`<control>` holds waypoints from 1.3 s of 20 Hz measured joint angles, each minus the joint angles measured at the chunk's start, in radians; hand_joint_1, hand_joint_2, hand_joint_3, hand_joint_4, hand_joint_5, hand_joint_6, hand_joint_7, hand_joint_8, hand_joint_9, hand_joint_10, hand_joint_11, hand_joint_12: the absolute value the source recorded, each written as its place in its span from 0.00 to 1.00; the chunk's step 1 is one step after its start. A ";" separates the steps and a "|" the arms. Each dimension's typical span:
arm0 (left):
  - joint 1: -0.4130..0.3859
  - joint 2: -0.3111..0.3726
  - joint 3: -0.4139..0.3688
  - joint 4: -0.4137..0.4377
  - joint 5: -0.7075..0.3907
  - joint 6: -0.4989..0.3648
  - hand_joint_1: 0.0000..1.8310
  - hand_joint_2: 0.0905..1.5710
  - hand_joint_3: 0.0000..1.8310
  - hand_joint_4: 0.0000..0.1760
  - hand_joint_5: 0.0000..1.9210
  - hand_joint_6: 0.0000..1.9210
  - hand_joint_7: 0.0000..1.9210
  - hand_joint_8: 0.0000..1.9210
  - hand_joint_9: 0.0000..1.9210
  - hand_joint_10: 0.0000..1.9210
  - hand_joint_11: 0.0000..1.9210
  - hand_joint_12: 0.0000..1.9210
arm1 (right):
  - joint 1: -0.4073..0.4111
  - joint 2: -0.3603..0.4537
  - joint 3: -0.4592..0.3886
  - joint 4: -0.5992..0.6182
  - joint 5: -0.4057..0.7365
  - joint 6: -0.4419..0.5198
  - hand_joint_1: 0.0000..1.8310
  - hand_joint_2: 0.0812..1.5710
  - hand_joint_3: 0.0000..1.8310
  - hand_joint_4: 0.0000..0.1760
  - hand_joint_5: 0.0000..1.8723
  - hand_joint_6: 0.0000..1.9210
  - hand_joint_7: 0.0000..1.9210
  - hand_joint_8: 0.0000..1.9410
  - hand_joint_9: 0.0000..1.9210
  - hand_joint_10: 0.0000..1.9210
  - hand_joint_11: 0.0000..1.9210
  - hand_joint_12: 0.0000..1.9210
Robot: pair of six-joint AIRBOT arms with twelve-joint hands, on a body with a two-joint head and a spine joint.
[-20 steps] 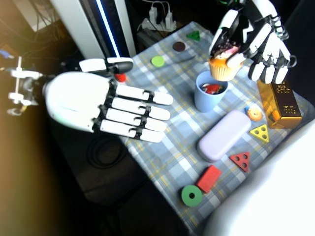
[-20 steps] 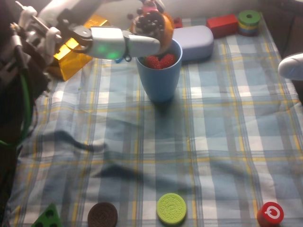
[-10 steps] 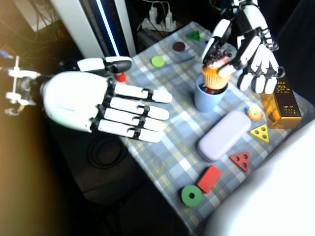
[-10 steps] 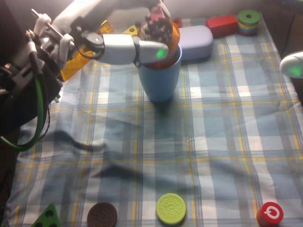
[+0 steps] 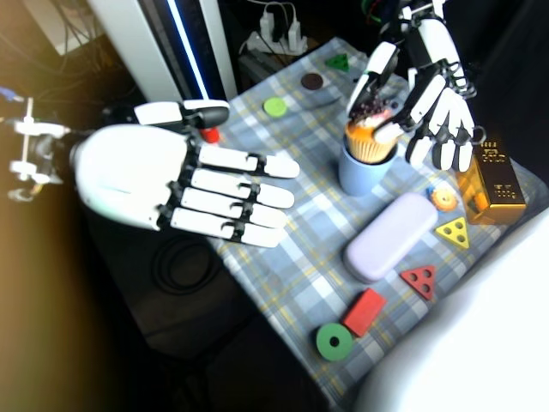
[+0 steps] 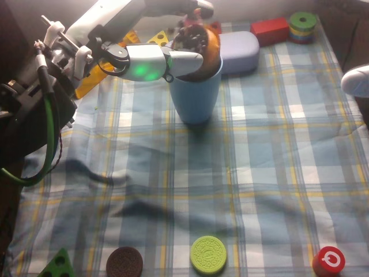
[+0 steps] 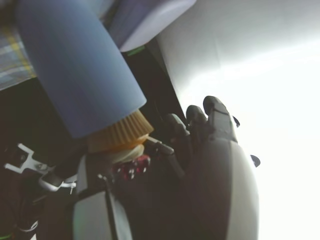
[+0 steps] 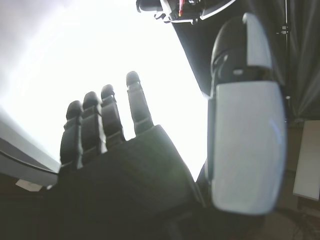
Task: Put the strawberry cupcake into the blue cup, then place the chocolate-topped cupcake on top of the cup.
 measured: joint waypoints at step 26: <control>0.018 0.263 -0.163 0.029 -0.059 0.003 0.13 0.57 0.01 0.66 0.00 0.00 0.00 0.00 0.00 0.00 0.00 0.00 | -0.010 0.017 -0.006 0.035 0.019 0.000 0.00 0.56 0.00 0.43 0.00 0.00 0.00 0.00 0.00 0.00 0.00 0.00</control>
